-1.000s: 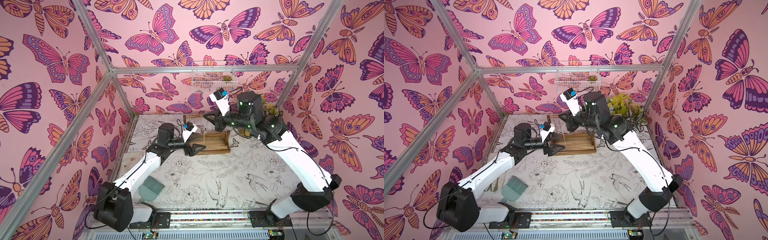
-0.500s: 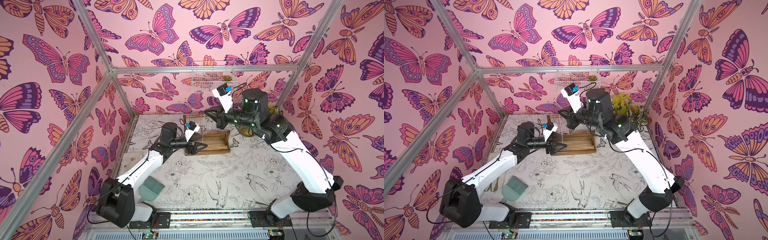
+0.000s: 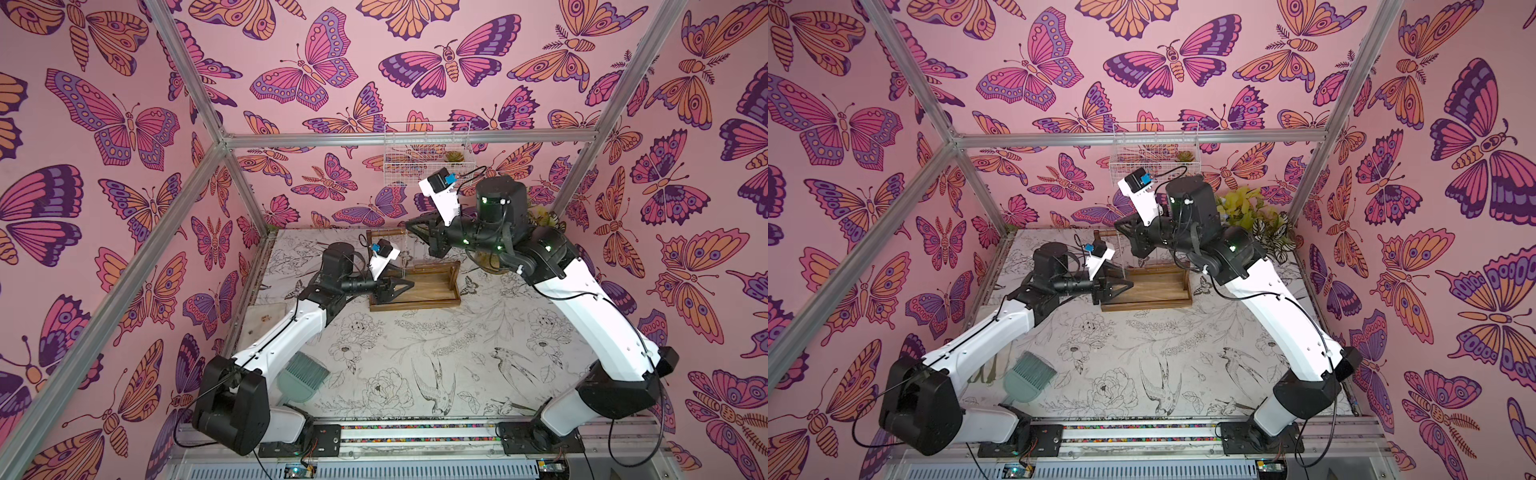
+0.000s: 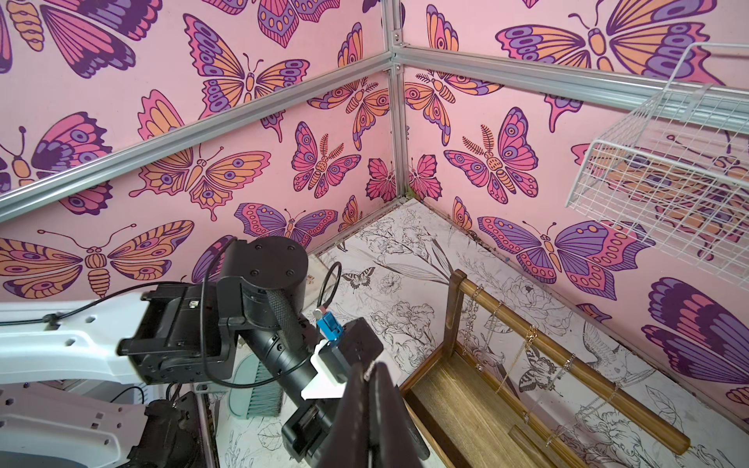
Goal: Take the necklace off the jewelry display stand
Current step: Place the necklace at the center of the board.
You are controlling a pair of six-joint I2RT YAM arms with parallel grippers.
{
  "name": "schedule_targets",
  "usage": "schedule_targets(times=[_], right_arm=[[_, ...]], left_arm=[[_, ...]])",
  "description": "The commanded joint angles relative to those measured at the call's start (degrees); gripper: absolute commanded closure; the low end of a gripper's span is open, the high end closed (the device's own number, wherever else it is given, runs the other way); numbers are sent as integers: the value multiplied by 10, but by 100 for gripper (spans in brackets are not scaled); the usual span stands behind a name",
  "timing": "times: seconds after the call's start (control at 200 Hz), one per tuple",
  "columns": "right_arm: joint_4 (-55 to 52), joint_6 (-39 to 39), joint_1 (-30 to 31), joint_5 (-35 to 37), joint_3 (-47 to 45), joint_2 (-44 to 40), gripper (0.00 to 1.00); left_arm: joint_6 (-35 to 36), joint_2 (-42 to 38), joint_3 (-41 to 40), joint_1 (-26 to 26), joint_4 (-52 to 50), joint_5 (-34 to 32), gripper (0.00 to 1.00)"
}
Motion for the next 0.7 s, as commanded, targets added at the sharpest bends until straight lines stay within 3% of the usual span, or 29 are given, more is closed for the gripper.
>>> schedule_targets(times=[0.0, 0.36, 0.691], right_arm=[[1, 0, 4, 1, 17, 3, 100], [1, -1, 4, 11, 22, 1, 100], [4, -1, 4, 15, 23, 0, 100]], left_arm=[[1, 0, 5, -4, 12, 4, 57], [3, -2, 1, -5, 12, -3, 78], [-1, -8, -11, -7, 11, -9, 83]])
